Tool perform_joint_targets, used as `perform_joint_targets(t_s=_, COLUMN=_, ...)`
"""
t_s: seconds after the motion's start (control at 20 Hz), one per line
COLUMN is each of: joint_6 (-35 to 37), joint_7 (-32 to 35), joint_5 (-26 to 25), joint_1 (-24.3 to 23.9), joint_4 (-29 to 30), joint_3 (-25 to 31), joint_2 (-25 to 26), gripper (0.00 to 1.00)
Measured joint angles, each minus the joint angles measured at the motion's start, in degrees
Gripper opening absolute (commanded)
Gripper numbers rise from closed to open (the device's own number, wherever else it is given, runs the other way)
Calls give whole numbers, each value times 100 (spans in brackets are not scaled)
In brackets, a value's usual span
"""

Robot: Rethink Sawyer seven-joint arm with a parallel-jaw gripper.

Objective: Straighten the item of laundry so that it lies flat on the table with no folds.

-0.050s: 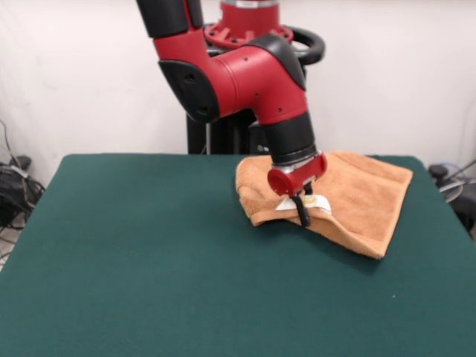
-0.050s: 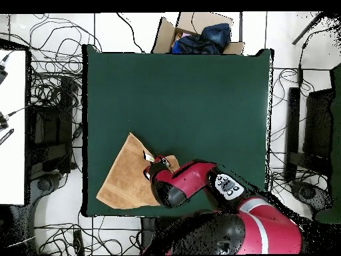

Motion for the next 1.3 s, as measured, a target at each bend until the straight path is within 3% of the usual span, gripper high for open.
perform_joint_targets(t_s=0.65, joint_6=-221, joint_7=0, joint_5=-2, joint_1=-214, joint_4=102, joint_3=183, joint_2=-211, gripper=0)
perform_joint_targets(t_s=1.1, joint_6=-1444, joint_7=0, joint_5=110, joint_1=-504, joint_4=148, joint_3=355, joint_2=-436, gripper=0)
perform_joint_targets(t_s=1.3, joint_6=-1654, joint_7=0, joint_5=109, joint_1=-504, joint_4=149, joint_3=416, joint_2=-448, gripper=0)
